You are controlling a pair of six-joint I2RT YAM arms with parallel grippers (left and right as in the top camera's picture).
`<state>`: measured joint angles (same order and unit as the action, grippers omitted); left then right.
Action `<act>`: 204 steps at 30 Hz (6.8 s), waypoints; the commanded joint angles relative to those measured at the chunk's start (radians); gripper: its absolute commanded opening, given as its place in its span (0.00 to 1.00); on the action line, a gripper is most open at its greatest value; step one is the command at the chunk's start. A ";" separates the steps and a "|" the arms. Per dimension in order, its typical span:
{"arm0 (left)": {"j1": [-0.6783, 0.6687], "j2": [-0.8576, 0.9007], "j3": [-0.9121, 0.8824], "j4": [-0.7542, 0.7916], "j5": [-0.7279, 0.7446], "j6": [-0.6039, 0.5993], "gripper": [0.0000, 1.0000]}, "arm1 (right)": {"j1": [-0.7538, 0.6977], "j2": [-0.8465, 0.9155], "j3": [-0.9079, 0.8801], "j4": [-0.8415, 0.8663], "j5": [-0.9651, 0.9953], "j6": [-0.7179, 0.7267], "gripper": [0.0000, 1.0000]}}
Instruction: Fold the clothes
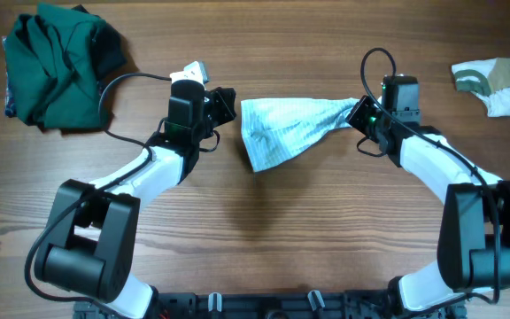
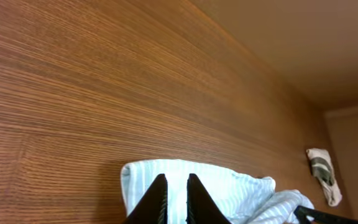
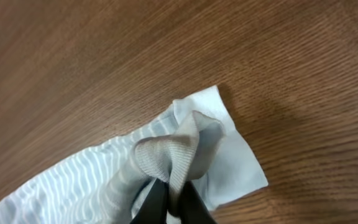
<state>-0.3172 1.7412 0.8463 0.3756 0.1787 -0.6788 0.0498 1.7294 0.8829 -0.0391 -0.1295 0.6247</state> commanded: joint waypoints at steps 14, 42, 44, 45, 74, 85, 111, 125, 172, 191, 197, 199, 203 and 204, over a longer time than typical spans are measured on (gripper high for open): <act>-0.023 -0.209 0.007 -0.571 0.276 0.013 0.59 | 0.003 0.030 -0.003 -0.007 0.006 0.003 0.04; -0.165 0.007 0.004 -0.539 0.208 -0.186 0.76 | 0.003 0.029 -0.003 -0.023 -0.006 0.003 0.04; -0.165 0.020 0.004 -0.528 0.213 -0.185 0.76 | 0.003 0.029 -0.003 -0.023 -0.006 0.003 0.04; -0.165 0.022 0.004 -0.519 0.213 -0.185 0.75 | 0.003 0.029 -0.003 -0.023 -0.009 0.003 0.04; -0.164 0.033 0.014 -0.377 0.214 -0.158 0.04 | 0.003 0.029 -0.003 -0.020 -0.027 -0.024 0.04; -0.021 0.032 0.019 -0.227 0.217 -0.120 0.04 | 0.003 0.029 -0.003 0.069 -0.028 0.035 0.04; -0.017 0.059 0.019 0.034 -0.106 -0.061 0.06 | 0.003 0.032 -0.007 0.059 0.027 0.118 0.04; -0.050 0.129 0.019 0.130 -0.108 -0.061 0.16 | 0.003 0.039 -0.008 0.027 0.056 0.115 0.04; -0.068 0.161 0.031 0.077 0.075 -0.053 0.57 | 0.003 0.048 -0.008 0.023 0.021 0.119 0.04; -0.095 0.236 0.123 0.065 0.056 -0.008 0.48 | 0.003 0.048 -0.008 0.022 0.020 0.119 0.04; -0.095 0.236 0.123 0.043 0.055 -0.008 0.34 | 0.003 0.048 -0.008 0.022 0.020 0.119 0.04; -0.095 0.236 0.123 0.055 0.032 -0.008 0.14 | 0.003 0.048 -0.008 0.019 0.021 0.119 0.04; -0.095 0.236 0.123 0.091 0.000 -0.005 0.04 | 0.003 0.048 -0.008 0.015 0.026 0.118 0.04; -0.095 0.236 0.123 0.097 -0.004 -0.005 0.04 | 0.003 0.048 -0.008 0.015 0.031 0.119 0.04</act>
<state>-0.4160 1.9675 0.9550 0.4507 0.2089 -0.6930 0.0498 1.7573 0.8829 -0.0223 -0.1009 0.7338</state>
